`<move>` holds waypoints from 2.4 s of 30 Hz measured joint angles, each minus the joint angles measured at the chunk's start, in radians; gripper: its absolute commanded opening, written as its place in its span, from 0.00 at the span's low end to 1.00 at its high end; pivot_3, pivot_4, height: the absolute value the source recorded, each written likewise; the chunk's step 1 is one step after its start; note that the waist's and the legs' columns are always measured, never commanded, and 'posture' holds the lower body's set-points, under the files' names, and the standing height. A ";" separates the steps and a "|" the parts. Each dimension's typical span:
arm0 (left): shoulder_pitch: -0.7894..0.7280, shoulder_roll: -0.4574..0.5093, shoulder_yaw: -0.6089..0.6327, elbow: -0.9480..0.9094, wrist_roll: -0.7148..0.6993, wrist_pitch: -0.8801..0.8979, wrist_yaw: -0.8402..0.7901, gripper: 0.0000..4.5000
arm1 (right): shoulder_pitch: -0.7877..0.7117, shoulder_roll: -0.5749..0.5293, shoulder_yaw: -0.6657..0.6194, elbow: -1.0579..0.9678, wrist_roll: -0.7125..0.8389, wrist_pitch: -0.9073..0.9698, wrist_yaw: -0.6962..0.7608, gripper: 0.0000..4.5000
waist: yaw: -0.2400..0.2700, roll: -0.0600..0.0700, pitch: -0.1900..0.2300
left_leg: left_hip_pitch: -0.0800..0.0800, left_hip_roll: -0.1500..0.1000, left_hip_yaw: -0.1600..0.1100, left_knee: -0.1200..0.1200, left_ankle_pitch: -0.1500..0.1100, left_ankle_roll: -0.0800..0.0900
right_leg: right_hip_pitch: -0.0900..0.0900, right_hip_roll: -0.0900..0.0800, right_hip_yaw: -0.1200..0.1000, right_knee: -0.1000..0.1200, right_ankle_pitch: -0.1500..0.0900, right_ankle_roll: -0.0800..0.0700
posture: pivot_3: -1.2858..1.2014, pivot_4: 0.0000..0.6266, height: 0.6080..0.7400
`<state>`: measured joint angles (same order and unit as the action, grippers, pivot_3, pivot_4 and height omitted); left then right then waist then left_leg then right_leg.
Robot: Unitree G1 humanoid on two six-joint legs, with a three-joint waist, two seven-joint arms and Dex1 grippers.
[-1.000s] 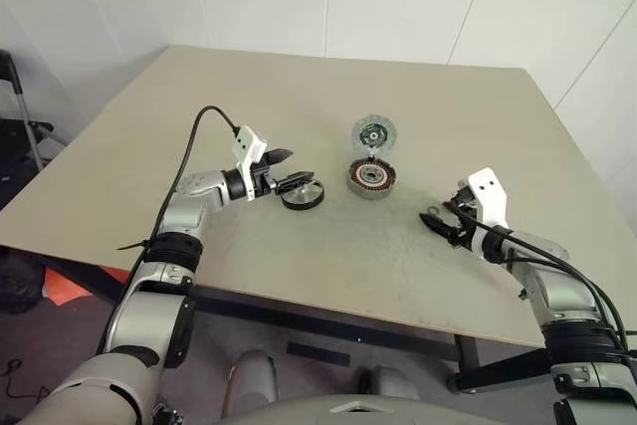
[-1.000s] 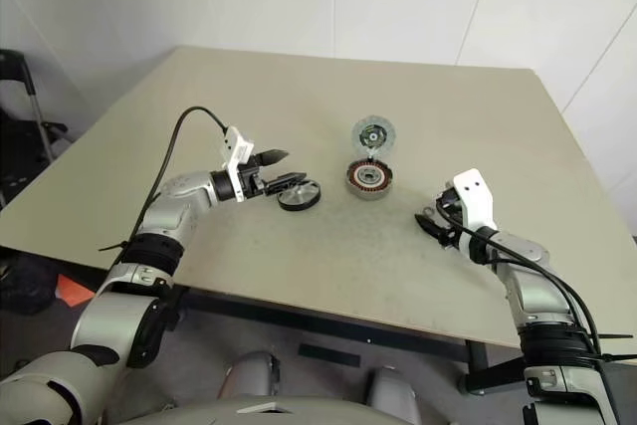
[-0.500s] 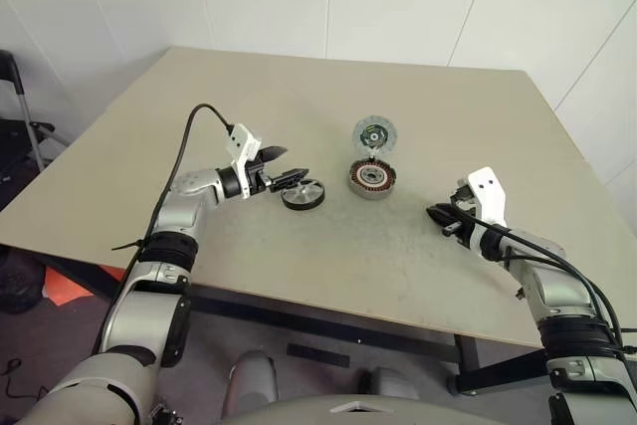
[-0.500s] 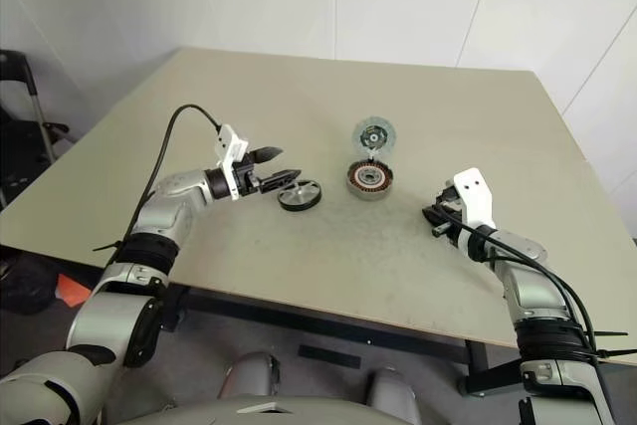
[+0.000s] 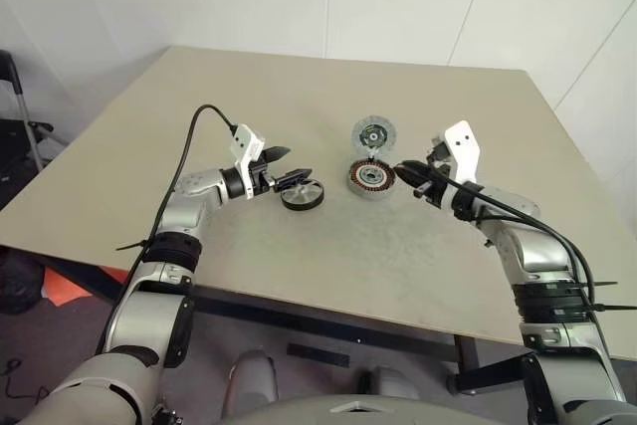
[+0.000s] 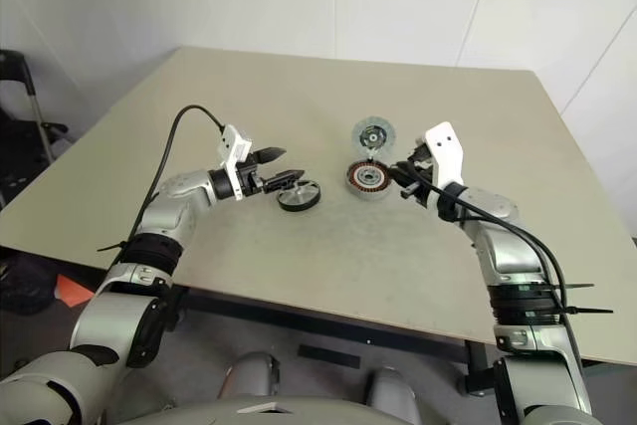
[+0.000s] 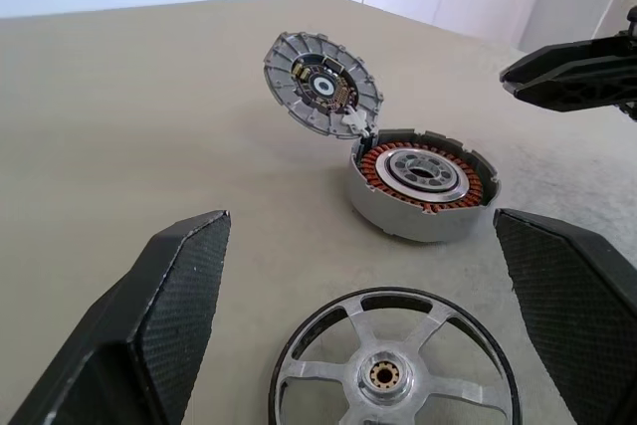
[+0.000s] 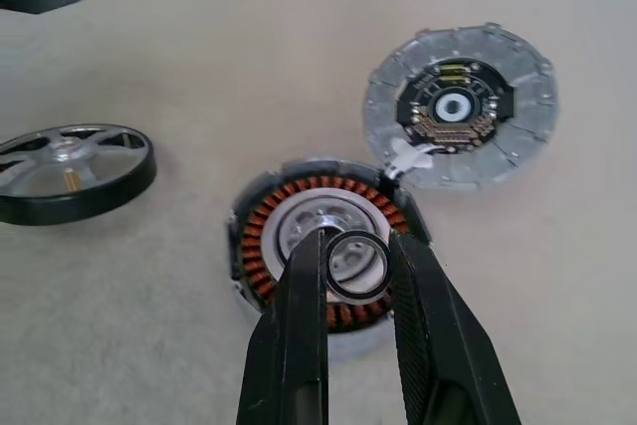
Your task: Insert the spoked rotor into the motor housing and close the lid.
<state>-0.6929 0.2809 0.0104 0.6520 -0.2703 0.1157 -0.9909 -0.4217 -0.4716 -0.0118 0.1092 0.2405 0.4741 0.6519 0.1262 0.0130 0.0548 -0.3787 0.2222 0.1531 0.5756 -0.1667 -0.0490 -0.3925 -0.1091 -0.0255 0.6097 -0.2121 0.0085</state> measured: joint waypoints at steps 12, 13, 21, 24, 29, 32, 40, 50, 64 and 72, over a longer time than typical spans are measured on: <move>0.010 0.018 0.005 -0.011 0.000 0.000 0.012 1.00 | -0.185 0.105 0.053 0.331 -0.081 -0.131 -0.009 0.13 | -0.003 0.000 0.000 | -0.005 0.000 0.000 0.000 0.003 -0.004 | -0.005 0.000 0.000 0.001 0.000 0.000 | 0.52 0.00 1.00; 0.011 0.020 0.005 -0.014 0.000 0.000 0.014 1.00 | -0.192 0.109 0.055 0.356 -0.086 -0.144 -0.008 0.13 | -0.002 0.000 0.000 | -0.005 0.000 0.000 0.000 0.003 -0.004 | -0.005 0.000 0.000 0.001 0.000 0.000 | 0.52 0.00 1.00; 0.017 0.027 0.013 -0.028 -0.001 0.000 0.020 1.00 | -0.198 0.115 0.062 0.452 -0.112 -0.200 -0.013 0.13 | -0.003 0.000 0.000 | -0.005 0.001 0.000 0.000 0.003 -0.005 | -0.006 0.001 0.000 0.001 0.000 0.000 | 0.52 0.00 1.00; 0.023 0.027 0.014 -0.028 -0.001 0.000 0.021 1.00 | -0.202 0.114 0.062 0.461 -0.115 -0.207 -0.018 0.13 | -0.002 0.000 0.000 | -0.005 0.000 0.000 0.000 0.003 -0.005 | -0.006 0.001 0.000 0.002 0.000 0.000 | 0.52 0.00 1.00; 0.024 0.029 0.019 -0.028 -0.001 0.000 0.022 1.00 | -0.202 0.114 0.061 0.461 -0.115 -0.207 -0.017 0.51 | -0.003 0.000 0.000 | -0.005 0.001 0.000 0.000 0.003 -0.005 | -0.006 0.001 0.000 0.002 0.000 0.000 | 0.52 0.00 1.00; 0.024 0.029 0.021 -0.028 0.000 0.000 0.022 1.00 | -0.202 0.114 0.060 0.458 -0.115 -0.207 -0.017 0.58 | -0.003 0.000 0.000 | -0.005 0.001 0.000 0.000 0.003 -0.005 | -0.006 0.001 0.000 0.002 0.000 0.000 | 0.52 0.00 1.00; 0.024 0.029 0.021 -0.027 0.000 -0.003 0.022 1.00 | -0.195 0.107 0.042 0.395 -0.111 -0.194 -0.015 0.58 | -0.003 0.000 0.000 | -0.005 0.001 0.000 0.000 0.003 -0.004 | -0.006 0.001 0.000 0.002 0.000 0.000 | 0.52 0.00 1.00; 0.023 0.028 0.021 -0.025 0.002 -0.011 0.023 1.00 | -0.196 0.114 0.024 0.416 -0.104 -0.196 -0.031 0.01 | -0.003 0.000 0.000 | -0.005 0.001 0.000 0.000 0.003 -0.004 | -0.006 0.001 0.000 0.002 0.000 0.000 | 0.52 0.00 1.00; 0.023 0.029 0.021 -0.024 0.006 -0.017 0.035 1.00 | -0.218 0.153 0.034 0.500 -0.131 -0.226 -0.076 0.01 | -0.004 0.000 0.000 | -0.005 0.001 0.000 0.000 0.003 -0.005 | -0.006 0.001 0.000 0.002 0.000 0.000 | 0.52 0.00 1.00; 0.023 0.029 0.021 -0.024 0.007 -0.020 0.037 1.00 | -0.218 0.141 0.019 0.486 -0.126 -0.221 -0.086 0.01 | -0.003 0.000 0.000 | -0.005 0.001 0.000 0.000 0.003 -0.005 | -0.007 0.001 0.000 0.002 0.000 0.000 | 0.52 0.00 1.00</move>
<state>-0.6695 0.3099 0.0317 0.6276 -0.2630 0.0961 -0.9537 -0.6399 -0.3310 0.0076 0.5948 0.1148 0.2530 0.5658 0.1231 0.0130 0.0548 -0.3839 0.2227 0.1531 0.5758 -0.1639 -0.0538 -0.3995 -0.1084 -0.0255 0.6121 -0.2120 0.0083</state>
